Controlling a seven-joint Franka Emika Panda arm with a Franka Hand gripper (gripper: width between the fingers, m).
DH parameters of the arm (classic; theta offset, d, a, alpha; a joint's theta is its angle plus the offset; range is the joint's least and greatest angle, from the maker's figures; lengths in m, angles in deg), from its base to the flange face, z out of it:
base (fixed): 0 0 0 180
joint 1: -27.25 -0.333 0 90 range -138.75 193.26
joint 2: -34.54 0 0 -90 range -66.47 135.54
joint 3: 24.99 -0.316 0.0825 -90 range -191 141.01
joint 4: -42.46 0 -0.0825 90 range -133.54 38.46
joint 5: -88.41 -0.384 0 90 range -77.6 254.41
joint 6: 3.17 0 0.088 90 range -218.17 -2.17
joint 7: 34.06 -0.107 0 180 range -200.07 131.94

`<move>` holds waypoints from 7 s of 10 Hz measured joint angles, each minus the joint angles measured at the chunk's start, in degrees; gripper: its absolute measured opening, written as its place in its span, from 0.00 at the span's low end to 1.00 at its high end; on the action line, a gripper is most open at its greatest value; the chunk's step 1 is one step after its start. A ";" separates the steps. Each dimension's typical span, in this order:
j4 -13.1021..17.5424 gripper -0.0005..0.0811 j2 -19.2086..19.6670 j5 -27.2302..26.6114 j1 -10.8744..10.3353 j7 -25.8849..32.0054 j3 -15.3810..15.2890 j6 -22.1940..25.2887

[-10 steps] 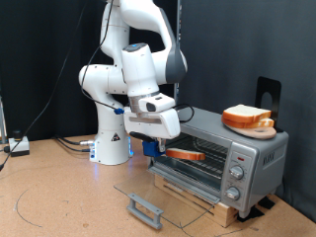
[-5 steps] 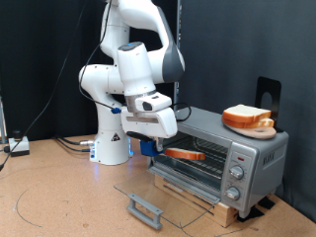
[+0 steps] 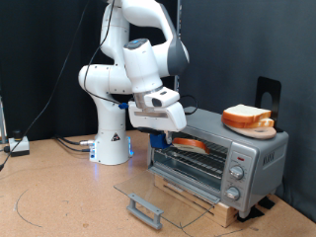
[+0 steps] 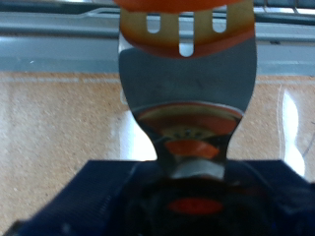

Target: Make a piece of toast with the oven

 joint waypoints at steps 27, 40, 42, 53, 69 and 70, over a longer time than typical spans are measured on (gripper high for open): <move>-2.43 0.52 -0.89 -3.02 -1.63 -6.26 -6.23 1.50; 4.37 0.52 2.04 1.25 4.15 6.24 3.07 1.21; 6.75 0.52 1.91 3.02 7.09 5.60 6.00 8.31; 11.79 0.52 -6.61 -1.44 8.04 9.44 15.79 34.53; 1.70 0.52 -19.53 -15.19 -3.00 -0.11 1.78 44.88; 0.61 0.52 -20.08 -16.06 -3.02 -0.64 0.41 43.19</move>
